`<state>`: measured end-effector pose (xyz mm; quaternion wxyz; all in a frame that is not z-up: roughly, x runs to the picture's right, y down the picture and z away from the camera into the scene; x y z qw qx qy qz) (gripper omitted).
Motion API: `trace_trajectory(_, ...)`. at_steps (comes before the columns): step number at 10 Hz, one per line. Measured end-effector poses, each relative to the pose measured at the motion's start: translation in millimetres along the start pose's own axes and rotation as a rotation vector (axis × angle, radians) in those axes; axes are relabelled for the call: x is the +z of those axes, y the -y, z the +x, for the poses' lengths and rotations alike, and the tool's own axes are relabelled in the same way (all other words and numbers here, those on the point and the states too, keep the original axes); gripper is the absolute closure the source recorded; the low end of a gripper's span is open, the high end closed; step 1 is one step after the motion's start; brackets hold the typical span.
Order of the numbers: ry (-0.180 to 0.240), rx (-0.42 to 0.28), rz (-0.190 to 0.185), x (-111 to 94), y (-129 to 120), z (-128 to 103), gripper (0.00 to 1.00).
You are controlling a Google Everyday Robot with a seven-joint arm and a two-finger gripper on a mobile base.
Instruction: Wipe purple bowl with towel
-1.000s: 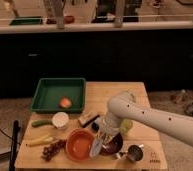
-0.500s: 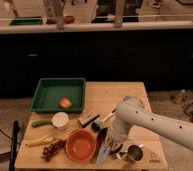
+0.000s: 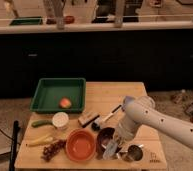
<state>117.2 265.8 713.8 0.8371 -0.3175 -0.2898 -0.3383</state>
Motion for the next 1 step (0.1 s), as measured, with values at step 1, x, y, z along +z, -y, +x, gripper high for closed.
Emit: trace_trajectory(1,-0.003,-0.002,0.004,-1.0,3.6,3.5,0.97)
